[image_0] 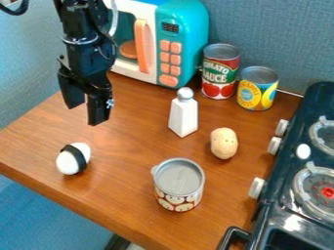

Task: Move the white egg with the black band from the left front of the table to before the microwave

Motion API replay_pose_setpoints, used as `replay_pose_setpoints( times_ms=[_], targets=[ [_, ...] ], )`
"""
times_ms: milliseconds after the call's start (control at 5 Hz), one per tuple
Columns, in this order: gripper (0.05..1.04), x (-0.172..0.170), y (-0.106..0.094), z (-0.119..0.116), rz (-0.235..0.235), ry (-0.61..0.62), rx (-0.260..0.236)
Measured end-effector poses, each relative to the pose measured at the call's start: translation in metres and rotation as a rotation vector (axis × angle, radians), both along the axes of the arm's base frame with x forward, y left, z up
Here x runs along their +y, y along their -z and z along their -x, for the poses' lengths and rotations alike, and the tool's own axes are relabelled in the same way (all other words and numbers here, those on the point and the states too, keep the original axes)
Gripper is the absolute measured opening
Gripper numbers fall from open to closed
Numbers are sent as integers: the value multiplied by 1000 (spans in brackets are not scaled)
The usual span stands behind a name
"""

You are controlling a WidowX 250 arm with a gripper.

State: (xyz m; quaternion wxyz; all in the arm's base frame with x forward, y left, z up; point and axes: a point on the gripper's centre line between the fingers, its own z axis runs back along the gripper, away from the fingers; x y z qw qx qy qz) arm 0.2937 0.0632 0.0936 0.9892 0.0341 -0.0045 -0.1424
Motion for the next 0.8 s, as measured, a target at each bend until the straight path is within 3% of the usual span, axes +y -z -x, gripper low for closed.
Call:
replay_pose_setpoints(
  times_ms=[200,400,600,800],
  targets=[
    [1001,0,9,3,4,-9,31],
    [1001,8,13,14,-87,-113,73],
    [1001,5,5,17,-105,-122,46],
    [1001,9,5,24,-134,-146,82]
  ],
)
